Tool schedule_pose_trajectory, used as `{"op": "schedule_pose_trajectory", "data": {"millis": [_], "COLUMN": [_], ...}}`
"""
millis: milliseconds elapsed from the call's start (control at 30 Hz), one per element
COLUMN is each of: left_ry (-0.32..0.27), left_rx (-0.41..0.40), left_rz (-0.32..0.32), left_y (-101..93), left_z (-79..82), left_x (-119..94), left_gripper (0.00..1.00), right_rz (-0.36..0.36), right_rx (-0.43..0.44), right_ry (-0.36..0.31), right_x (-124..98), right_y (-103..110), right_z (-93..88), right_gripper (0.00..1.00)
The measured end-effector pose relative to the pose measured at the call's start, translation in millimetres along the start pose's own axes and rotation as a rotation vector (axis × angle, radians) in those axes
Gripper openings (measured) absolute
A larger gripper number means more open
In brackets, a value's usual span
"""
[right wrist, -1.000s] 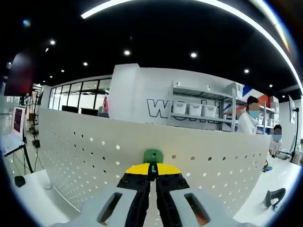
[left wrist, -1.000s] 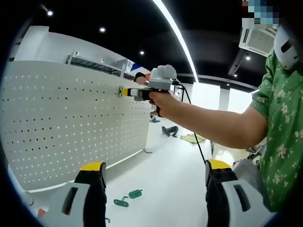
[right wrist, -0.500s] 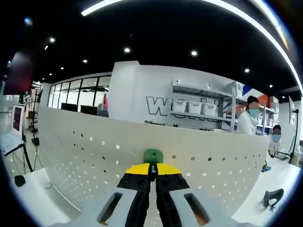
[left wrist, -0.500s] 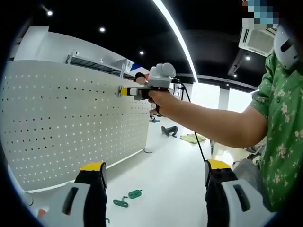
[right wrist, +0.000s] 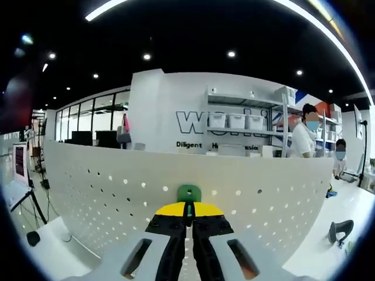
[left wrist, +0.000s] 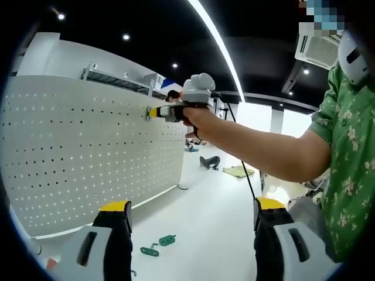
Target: Insert the hook assembly into the mounting plate slot until the hook locks in place.
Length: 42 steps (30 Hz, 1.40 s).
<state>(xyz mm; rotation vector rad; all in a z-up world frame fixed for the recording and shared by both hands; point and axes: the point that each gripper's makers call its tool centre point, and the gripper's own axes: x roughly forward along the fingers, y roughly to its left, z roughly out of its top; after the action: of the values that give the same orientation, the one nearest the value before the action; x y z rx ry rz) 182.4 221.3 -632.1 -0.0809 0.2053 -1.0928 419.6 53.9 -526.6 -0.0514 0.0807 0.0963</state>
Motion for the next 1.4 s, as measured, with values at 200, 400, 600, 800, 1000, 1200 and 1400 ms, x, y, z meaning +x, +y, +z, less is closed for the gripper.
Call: {"op": "schedule_pose_trajectory", "data": {"millis": [200,400,600,800,1000,1200,1400], "left_ry": [0.001,-0.001,0.001,-0.003,-0.002,-0.007,-0.003], "left_rx": [0.001,0.001,0.001,0.003,0.002,0.002,0.003], "left_rz": [-0.003,-0.003,-0.003,-0.002,0.000,0.003,0.004], "left_y": [-1.7,-0.9,-0.8,-0.4,-0.2,-0.3,-0.7], "left_z": [-0.3,0.5,-0.2,0.8,0.2,1.5,0.7], "left_x": [0.1,0.1,-0.1,0.1,-0.3,-1.2,-2.5], "left_gripper": [0.87,0.87,0.86,0.86,0.87,0.87,0.87], "right_rz": [-0.001,-0.024,-0.024,-0.019,-0.009,0.000,-0.004], "right_rx": [0.011,-0.038,-0.039,-0.071,-0.080,-0.084,-0.076], "right_ry": [0.027,0.001,-0.003,-0.021,-0.023,-0.022,-0.019], "right_x": [0.5,2.0,1.3,0.4,0.2,-0.6,-2.1], "right_y": [0.1,2.4,2.3,2.9,3.6,5.6,2.7], "right_z": [-1.0,-2.5,-2.5,-2.3,-3.4,-4.4,-7.2], "right_gripper": [0.01,0.01,0.01,0.02,0.04,0.09,0.15]}}
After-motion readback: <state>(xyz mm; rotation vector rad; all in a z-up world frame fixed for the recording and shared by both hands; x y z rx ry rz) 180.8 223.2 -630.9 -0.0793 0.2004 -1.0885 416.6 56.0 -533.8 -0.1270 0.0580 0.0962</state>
